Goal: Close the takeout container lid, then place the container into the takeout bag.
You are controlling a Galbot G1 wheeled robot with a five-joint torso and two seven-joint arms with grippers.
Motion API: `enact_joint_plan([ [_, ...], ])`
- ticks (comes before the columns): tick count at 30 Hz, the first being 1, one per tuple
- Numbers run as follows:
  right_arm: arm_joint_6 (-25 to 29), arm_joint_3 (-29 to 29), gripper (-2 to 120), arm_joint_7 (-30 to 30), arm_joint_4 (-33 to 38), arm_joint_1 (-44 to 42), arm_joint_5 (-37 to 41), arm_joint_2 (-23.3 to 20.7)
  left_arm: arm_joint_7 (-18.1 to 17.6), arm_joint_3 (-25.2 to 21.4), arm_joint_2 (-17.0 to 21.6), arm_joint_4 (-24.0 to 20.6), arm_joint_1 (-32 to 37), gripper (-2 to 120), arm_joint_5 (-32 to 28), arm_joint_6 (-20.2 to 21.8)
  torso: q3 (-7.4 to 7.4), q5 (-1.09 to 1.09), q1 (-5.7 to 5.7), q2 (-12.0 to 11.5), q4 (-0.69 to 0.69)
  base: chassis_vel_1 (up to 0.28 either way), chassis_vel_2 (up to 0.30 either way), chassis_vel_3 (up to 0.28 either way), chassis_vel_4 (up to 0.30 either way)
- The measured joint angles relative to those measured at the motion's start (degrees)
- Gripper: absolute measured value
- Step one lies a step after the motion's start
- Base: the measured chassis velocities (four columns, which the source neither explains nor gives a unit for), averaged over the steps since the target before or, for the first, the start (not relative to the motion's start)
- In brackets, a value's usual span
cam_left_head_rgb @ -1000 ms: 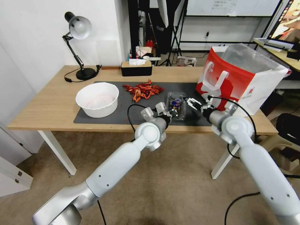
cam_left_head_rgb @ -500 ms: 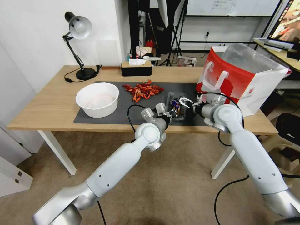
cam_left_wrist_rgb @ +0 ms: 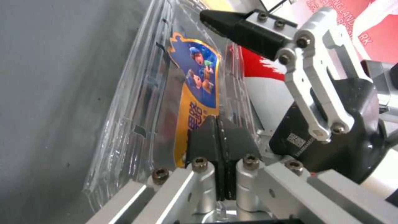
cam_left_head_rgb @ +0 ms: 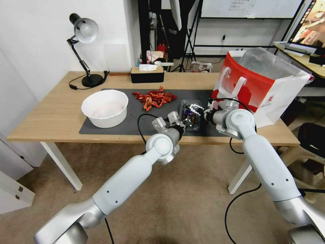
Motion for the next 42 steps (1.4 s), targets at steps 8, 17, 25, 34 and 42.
enact_joint_plan([
  [8,-0.6,0.0,64,0.6,-0.3,-0.1,0.9,0.6,0.0,-0.5,0.1,-0.3,0.1,0,0.0,-0.2,0.02,0.04,0.01,0.0,0.01,0.000,0.000,0.000,0.000],
  [17,-0.9,0.0,22,1.0,-0.2,-0.7,1.6,0.6,0.1,-0.7,0.7,-0.8,0.2,0,-0.1,-0.2,0.03,0.06,0.02,0.0,0.07,0.000,0.000,0.000,0.000],
  [25,-1.0,0.4,12,1.0,0.0,-0.8,1.7,0.4,0.1,-1.1,1.7,-2.0,0.3,0,-0.4,-0.2,0.03,0.04,0.02,0.0,0.07,0.000,0.000,0.000,0.000],
  [34,-0.9,0.6,12,1.1,0.4,-0.9,2.0,-0.1,1.2,-2.3,4.7,-5.5,1.6,0,1.0,0.1,0.03,0.02,0.02,0.0,0.05,0.000,0.000,0.000,0.000],
  [42,-0.8,0.9,11,1.3,0.5,-0.9,2.3,-0.3,3.7,-4.6,10.0,-12.6,6.2,0,4.7,0.2,0.03,0.02,0.02,0.0,0.03,0.000,0.000,0.000,0.000],
])
